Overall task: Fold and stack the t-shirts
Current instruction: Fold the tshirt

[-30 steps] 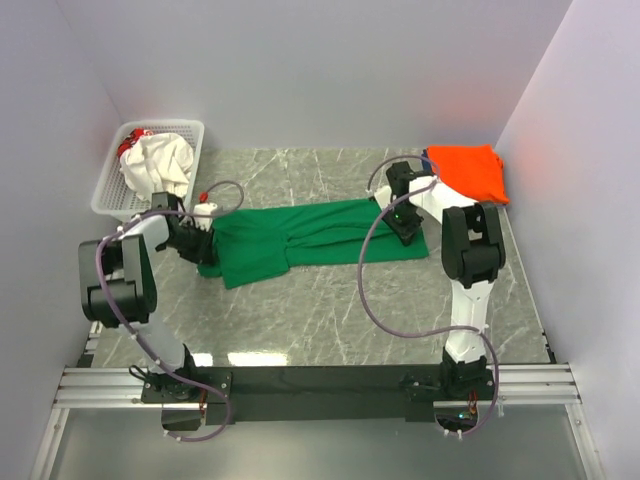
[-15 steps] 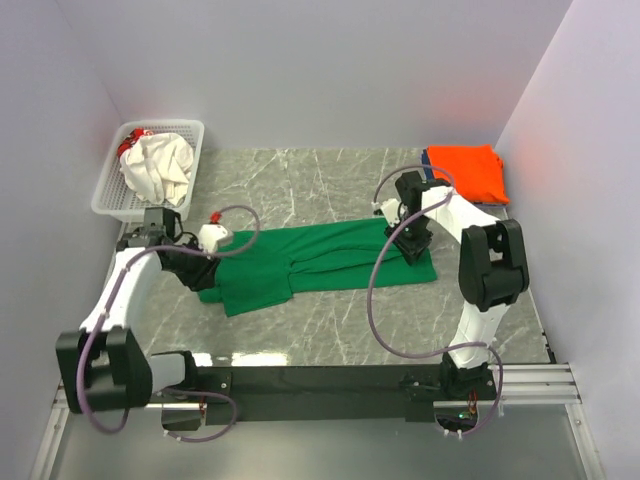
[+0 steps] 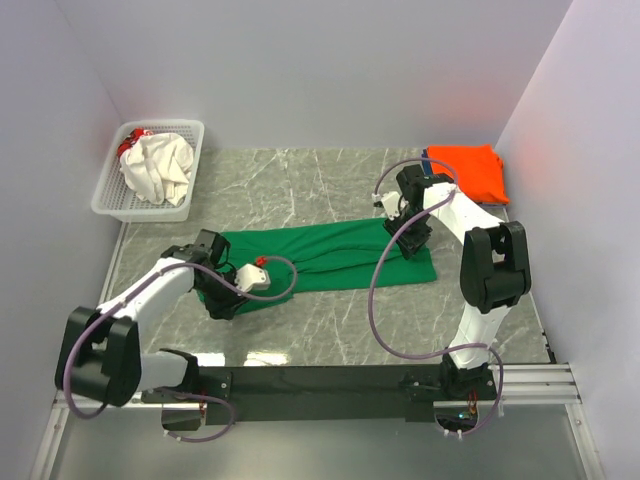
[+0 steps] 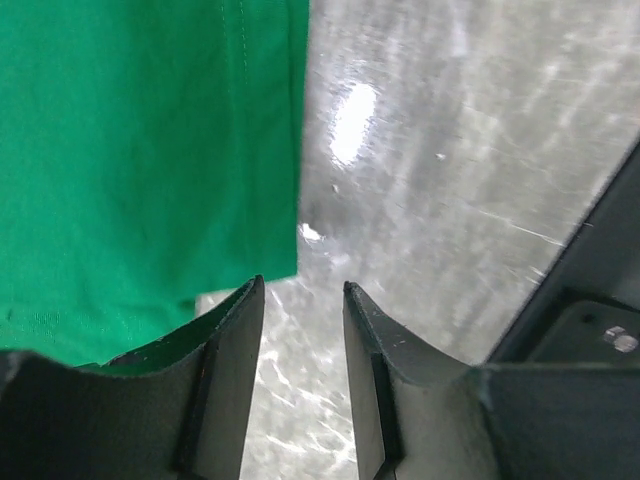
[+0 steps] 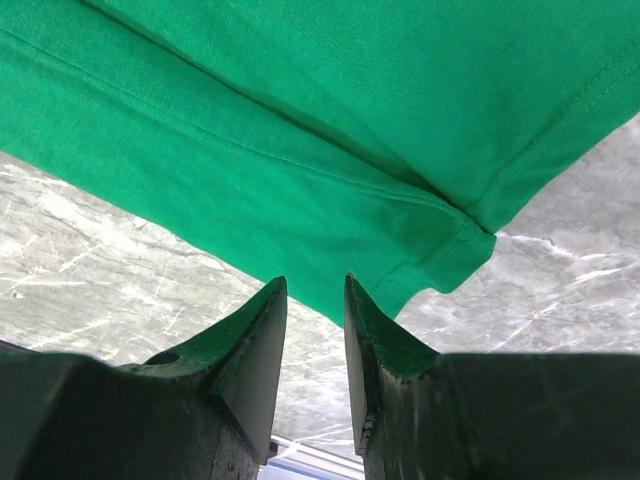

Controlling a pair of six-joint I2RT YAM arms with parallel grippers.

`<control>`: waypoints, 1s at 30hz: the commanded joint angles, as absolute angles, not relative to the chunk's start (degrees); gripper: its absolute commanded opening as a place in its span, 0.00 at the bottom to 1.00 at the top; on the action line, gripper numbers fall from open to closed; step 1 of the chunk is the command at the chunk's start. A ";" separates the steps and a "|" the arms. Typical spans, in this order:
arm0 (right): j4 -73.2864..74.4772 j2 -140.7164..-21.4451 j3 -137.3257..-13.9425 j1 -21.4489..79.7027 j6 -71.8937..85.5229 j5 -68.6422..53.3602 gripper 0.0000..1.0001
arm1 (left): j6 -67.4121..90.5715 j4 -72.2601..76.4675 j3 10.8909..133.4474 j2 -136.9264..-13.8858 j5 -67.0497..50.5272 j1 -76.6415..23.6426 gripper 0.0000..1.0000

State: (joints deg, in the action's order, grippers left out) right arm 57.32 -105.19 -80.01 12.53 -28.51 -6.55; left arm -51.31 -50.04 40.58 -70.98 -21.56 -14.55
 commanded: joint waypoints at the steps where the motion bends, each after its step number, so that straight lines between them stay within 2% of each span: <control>1: 57.83 -105.29 -80.95 12.48 -27.95 -6.50 0.37 | -50.98 -43.70 39.47 -74.17 -19.25 -16.34 0.43; 8: 57.66 -105.64 -80.51 11.78 -28.47 -5.54 0.36 | -50.63 -38.68 37.79 -79.88 -16.97 -18.37 0.43; 11: 57.48 -105.64 -80.42 11.43 -28.56 -5.36 0.36 | -51.15 -38.41 36.92 -80.94 -15.47 -18.72 0.39; 14: 57.22 -105.73 -80.24 11.25 -28.65 -5.36 0.35 | -51.24 -39.19 36.82 -80.33 -15.11 -18.81 0.14; 15: 57.13 -105.73 -80.16 11.16 -28.57 -5.19 0.35 | -50.98 -41.20 37.35 -79.29 -15.64 -18.72 0.01; 18: 56.87 -105.91 -80.16 11.16 -28.74 -5.10 0.35 | -50.45 -45.16 41.47 -76.56 -18.01 -18.55 0.01; 22: 56.69 -106.26 -80.51 11.16 -29.00 -4.83 0.35 | -49.75 -51.92 52.87 -77.07 -21.70 -15.74 0.01; 30: 56.60 -107.58 -81.82 11.16 -29.00 -5.27 0.34 | -47.47 -48.70 70.72 -88.32 -24.44 -9.06 0.01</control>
State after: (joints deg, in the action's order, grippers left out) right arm 57.01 -106.37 -79.94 11.60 -28.42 -5.41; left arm -49.34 -49.82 66.22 -84.58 -22.11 -10.61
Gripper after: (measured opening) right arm 0.342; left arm 0.014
